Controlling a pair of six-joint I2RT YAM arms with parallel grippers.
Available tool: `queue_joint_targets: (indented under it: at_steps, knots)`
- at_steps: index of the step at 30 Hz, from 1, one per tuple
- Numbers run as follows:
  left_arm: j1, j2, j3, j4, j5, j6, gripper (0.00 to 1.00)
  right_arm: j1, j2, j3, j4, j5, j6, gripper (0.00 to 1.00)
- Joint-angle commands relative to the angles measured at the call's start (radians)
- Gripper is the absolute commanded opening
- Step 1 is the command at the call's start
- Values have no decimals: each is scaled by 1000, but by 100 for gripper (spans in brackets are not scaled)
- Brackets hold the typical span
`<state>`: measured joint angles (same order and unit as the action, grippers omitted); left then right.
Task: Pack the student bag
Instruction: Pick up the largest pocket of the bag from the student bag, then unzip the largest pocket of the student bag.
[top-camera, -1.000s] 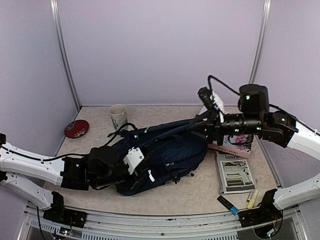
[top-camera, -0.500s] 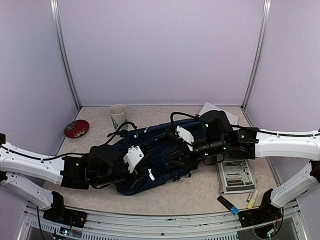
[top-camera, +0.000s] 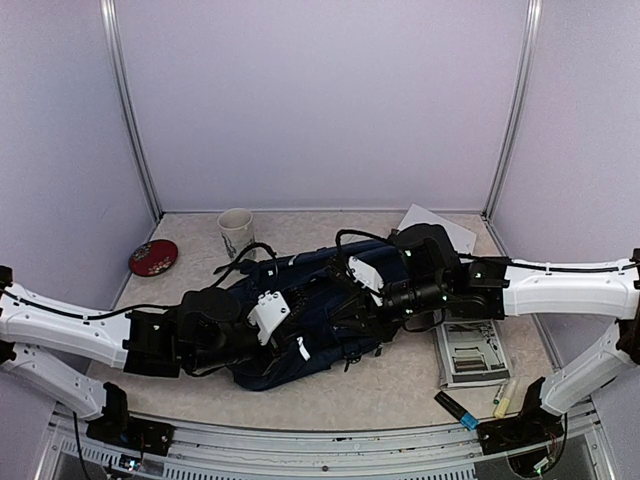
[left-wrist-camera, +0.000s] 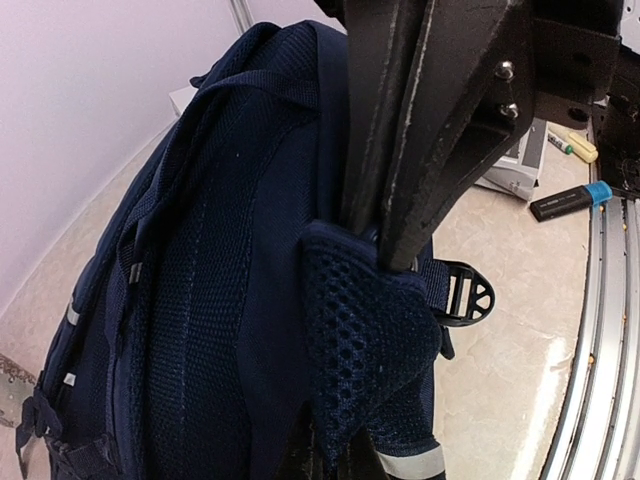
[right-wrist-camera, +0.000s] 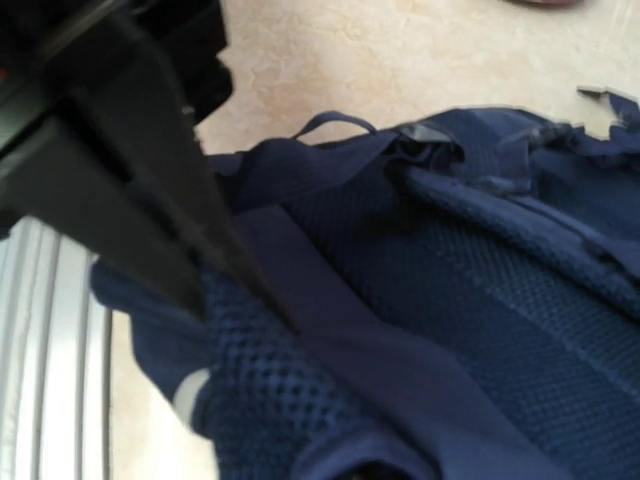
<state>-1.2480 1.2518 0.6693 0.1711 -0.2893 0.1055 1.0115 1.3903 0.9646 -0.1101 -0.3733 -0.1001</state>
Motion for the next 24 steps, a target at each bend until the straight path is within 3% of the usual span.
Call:
queue_joint_targets:
  at_steps: [1, 13, 18, 20, 24]
  knots:
    - [20, -54, 36, 145, -7, -12, 0, 7, -62, -41, 20, -2, -11, 0]
    - [74, -144, -8, 104, -18, -21, 0, -71, -188, -94, 0, 4, 5, 0]
    - [104, -241, -38, 71, -34, -25, 0, -194, -318, -143, 15, 8, 30, 0]
    - [128, -316, -62, 58, -25, -30, 0, -306, -429, -171, 52, -20, 46, 0]
    - [133, -373, -77, 58, 43, -27, 0, -380, -484, -116, 83, -40, 52, 0]
